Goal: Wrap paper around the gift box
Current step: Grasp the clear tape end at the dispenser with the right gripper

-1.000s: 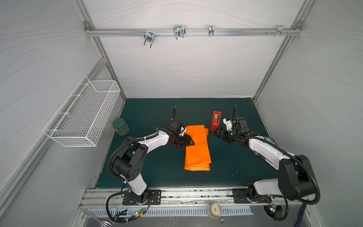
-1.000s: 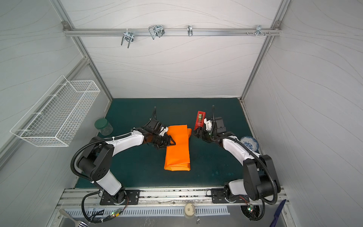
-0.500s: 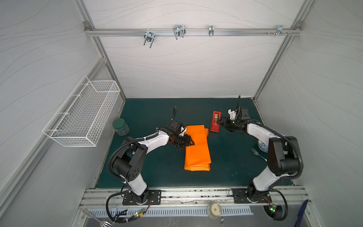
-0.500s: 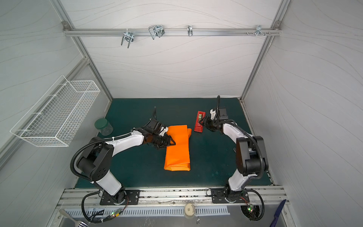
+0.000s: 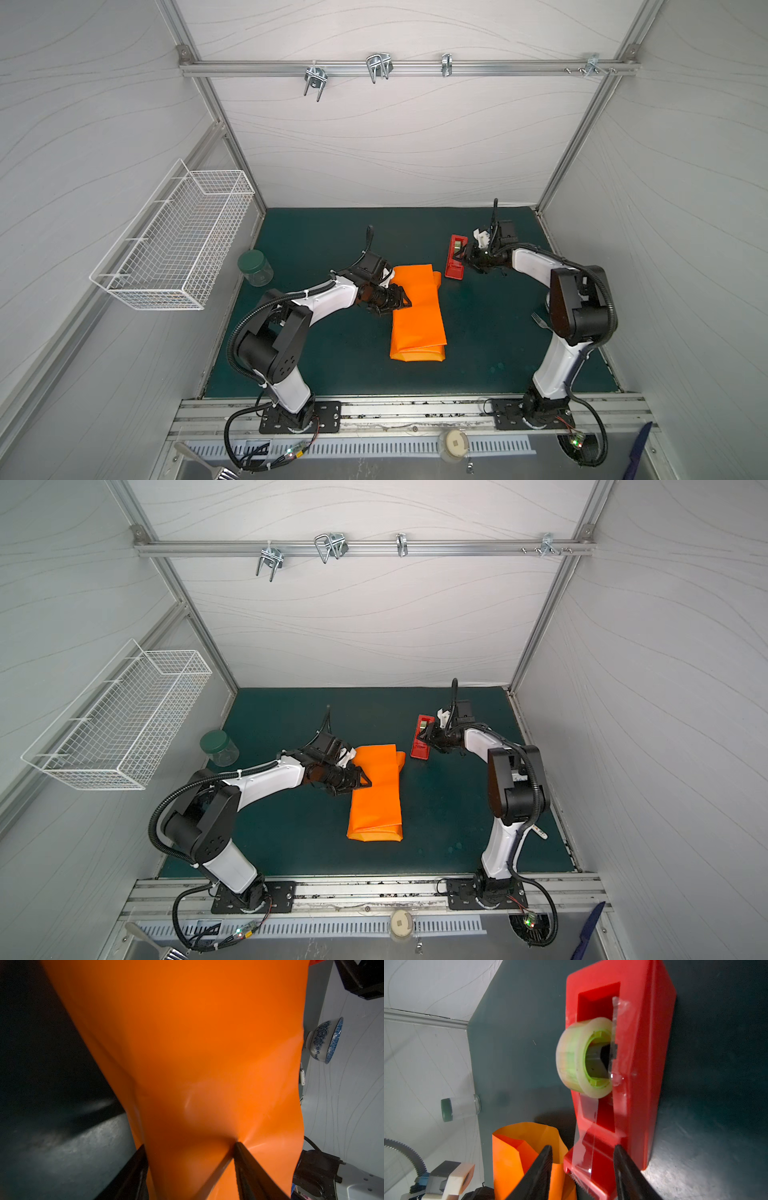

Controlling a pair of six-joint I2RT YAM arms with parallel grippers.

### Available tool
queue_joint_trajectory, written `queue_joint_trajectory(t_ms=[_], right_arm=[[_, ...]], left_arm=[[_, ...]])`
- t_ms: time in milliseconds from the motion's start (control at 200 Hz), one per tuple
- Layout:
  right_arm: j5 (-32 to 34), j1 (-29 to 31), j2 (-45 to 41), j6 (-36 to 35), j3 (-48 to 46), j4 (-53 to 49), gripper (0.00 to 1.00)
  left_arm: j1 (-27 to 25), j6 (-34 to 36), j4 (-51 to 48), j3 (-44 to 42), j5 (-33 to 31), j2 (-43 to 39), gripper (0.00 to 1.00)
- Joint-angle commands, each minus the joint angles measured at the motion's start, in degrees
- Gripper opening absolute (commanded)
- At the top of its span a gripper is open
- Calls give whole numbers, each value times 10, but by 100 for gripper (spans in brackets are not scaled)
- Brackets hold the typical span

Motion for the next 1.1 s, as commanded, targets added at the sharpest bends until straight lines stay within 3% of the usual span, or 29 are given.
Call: queue_joint_trajectory(t_ms=[0,590,920,1095], right_arm=[[-38,-8,19,11,7,13,46],[-132,-28,62,94,-17,113,22],[-174,-38,62,164,-45,200,0],[-194,-40,51,207,-54,248,0]], left_arm=[[-7,18,-55,-32,-89,38,64],[-7,18,-54,-31,-90,36,63],[-7,18,-53,-33,-91,36,63],[-7,18,-54,-33,-90,40,63]])
